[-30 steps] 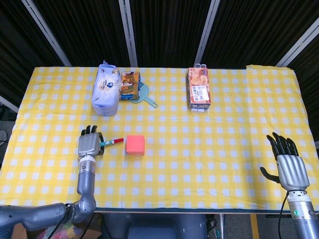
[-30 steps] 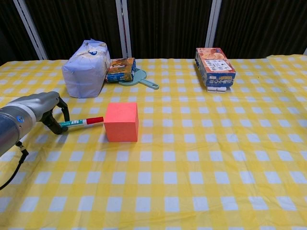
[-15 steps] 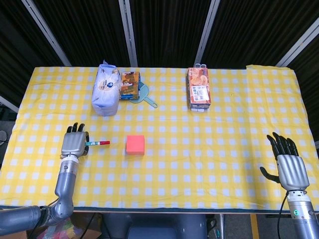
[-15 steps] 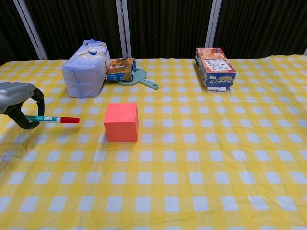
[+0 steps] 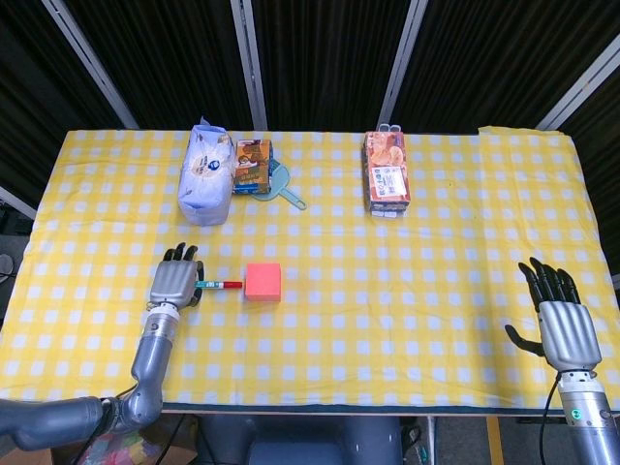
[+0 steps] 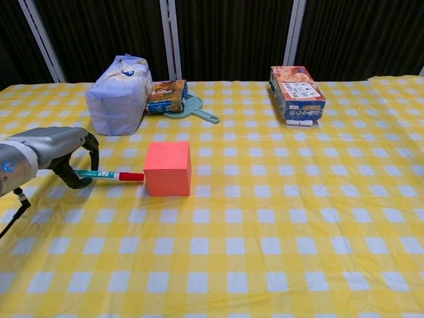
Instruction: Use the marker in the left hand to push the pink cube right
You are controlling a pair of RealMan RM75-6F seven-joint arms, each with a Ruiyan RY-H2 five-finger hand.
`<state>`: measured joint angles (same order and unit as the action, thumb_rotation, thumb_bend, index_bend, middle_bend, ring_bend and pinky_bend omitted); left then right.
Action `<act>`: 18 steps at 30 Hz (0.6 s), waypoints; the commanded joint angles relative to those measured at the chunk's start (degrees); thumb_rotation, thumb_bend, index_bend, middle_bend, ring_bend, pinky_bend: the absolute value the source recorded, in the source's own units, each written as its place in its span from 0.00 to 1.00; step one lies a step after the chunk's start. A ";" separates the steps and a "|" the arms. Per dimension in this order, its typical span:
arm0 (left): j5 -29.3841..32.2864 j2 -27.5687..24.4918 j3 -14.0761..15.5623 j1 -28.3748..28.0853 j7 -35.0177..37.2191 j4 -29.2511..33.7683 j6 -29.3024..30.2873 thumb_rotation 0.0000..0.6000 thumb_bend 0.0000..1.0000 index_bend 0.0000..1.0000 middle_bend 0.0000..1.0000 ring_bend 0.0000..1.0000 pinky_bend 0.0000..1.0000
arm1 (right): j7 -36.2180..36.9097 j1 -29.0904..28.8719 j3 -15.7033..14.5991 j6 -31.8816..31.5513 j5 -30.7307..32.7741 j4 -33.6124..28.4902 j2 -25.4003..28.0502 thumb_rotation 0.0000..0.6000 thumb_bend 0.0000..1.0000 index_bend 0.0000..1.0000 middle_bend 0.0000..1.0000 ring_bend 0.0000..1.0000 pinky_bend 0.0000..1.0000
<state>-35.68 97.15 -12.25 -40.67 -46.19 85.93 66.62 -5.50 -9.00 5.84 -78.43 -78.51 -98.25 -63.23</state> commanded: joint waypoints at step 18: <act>4.67 8.78 -4.77 -8.23 -6.73 -1.18 2.57 1.00 0.56 0.55 0.10 0.00 0.10 | 0.53 0.09 0.00 0.05 0.07 -0.09 0.19 1.00 0.30 0.00 0.00 0.00 0.00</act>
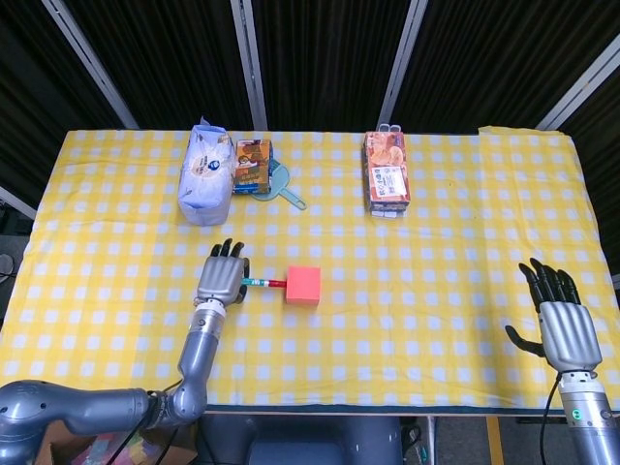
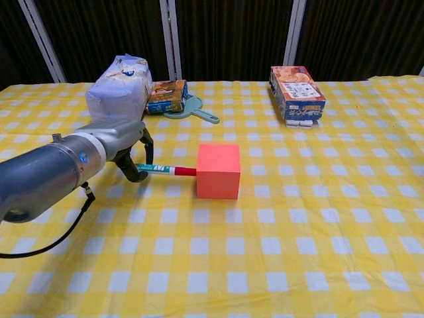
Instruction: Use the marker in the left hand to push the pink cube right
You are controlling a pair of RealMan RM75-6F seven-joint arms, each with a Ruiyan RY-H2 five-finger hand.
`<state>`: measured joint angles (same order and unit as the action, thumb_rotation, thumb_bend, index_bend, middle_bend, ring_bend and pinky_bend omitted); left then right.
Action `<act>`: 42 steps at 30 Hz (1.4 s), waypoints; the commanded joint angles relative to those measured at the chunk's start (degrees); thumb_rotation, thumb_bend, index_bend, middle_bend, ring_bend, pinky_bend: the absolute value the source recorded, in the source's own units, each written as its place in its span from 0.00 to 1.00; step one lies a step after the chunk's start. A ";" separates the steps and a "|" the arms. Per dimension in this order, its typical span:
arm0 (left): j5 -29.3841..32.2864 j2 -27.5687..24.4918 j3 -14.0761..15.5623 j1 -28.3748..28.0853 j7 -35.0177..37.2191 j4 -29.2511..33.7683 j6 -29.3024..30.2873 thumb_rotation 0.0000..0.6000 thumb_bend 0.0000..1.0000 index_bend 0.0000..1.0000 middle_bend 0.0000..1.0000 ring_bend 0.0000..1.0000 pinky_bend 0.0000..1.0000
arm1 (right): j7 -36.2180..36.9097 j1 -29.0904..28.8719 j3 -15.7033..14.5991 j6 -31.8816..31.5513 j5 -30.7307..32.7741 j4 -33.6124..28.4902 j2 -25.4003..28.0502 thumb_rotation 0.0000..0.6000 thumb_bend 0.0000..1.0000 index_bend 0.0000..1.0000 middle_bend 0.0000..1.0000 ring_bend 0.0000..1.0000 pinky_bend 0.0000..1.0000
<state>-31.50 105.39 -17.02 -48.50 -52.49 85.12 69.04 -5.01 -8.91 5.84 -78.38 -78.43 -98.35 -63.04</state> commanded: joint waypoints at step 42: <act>5.30 12.40 -5.54 -11.55 -4.96 -9.70 -2.28 1.00 0.56 0.55 0.11 0.00 0.10 | 1.52 0.31 0.19 0.23 0.81 -0.24 0.58 1.00 0.30 0.00 0.00 0.00 0.00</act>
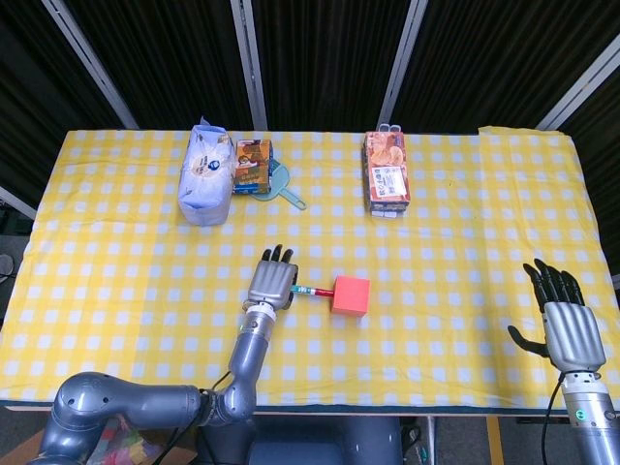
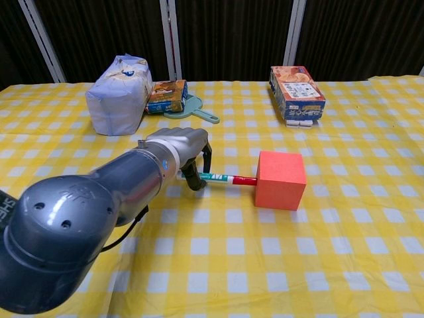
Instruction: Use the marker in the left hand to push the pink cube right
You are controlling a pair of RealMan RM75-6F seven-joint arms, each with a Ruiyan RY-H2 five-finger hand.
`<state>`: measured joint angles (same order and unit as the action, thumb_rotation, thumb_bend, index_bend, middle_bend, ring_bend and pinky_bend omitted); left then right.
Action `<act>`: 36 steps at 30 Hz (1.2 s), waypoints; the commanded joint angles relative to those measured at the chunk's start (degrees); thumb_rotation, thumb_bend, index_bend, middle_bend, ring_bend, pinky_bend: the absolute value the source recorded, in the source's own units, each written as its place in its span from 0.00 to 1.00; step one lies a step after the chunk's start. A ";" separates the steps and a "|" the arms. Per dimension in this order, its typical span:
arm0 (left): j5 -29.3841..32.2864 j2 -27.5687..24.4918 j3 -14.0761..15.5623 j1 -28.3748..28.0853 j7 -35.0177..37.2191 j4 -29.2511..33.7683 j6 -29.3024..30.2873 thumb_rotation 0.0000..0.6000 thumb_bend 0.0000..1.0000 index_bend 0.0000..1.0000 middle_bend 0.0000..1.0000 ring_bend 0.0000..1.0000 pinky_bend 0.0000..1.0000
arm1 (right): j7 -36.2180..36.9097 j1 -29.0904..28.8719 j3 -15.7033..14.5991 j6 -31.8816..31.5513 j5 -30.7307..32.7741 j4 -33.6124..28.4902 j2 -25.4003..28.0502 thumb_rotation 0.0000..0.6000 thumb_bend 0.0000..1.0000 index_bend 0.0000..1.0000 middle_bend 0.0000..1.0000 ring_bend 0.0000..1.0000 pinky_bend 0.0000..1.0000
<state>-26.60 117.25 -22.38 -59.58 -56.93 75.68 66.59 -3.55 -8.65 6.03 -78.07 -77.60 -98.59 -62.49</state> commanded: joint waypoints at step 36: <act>4.23 7.94 -5.95 -10.60 -5.39 -7.99 -1.49 1.00 0.56 0.55 0.11 0.00 0.10 | 0.79 0.40 0.20 -0.13 0.54 -0.34 0.44 1.00 0.30 0.00 0.00 0.00 0.00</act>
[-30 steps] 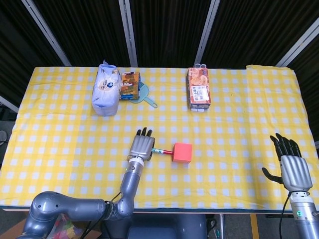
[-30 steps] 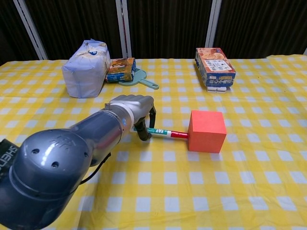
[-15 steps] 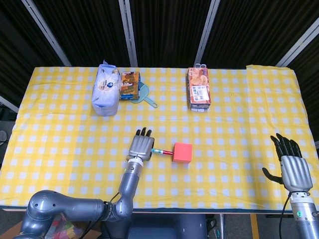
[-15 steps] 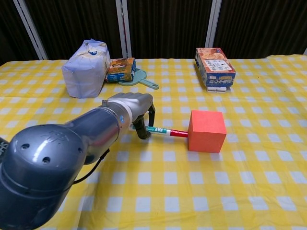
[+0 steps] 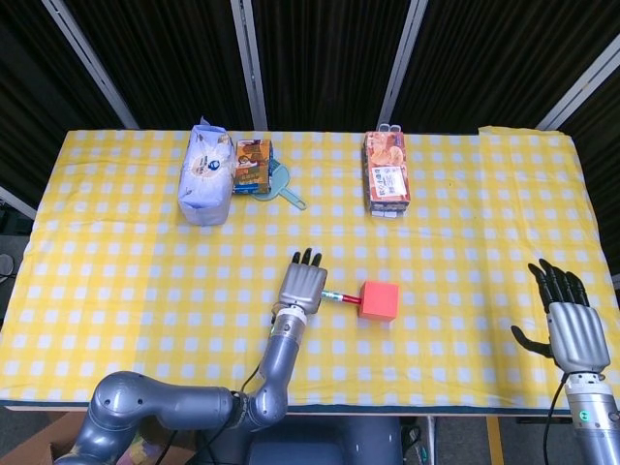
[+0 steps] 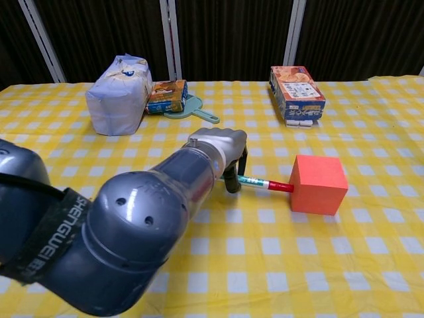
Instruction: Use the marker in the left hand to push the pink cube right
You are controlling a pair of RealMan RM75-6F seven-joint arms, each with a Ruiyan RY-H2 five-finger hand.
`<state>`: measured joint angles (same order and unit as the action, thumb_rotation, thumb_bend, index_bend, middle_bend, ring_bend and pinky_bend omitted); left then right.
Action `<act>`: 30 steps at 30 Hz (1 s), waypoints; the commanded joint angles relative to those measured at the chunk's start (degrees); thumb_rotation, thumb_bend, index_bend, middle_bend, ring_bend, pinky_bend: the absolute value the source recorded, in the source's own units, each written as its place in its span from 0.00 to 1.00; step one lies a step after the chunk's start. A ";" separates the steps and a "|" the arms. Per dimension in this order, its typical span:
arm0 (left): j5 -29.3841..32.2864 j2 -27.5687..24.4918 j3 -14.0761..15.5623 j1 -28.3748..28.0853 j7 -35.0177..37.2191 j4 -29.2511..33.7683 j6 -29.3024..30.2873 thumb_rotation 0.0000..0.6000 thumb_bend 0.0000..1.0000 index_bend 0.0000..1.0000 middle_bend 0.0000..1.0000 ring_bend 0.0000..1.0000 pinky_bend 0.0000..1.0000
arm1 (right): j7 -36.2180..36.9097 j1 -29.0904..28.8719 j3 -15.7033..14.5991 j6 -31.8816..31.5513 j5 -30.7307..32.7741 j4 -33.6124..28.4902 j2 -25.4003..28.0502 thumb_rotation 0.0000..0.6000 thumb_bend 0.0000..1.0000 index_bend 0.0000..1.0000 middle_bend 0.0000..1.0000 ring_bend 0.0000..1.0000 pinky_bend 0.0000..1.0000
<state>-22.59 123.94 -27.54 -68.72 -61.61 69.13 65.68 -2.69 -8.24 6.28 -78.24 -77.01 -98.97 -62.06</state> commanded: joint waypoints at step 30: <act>-2.40 -14.46 3.52 9.21 0.83 17.70 6.79 1.00 0.56 0.55 0.11 0.00 0.10 | -1.42 0.18 -0.15 0.06 0.49 -0.26 0.12 1.00 0.30 0.00 0.00 0.00 0.00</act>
<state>-23.85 115.11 -26.39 -64.03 -62.28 81.06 70.19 -4.08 -8.05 6.13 -78.21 -76.55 -99.20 -61.93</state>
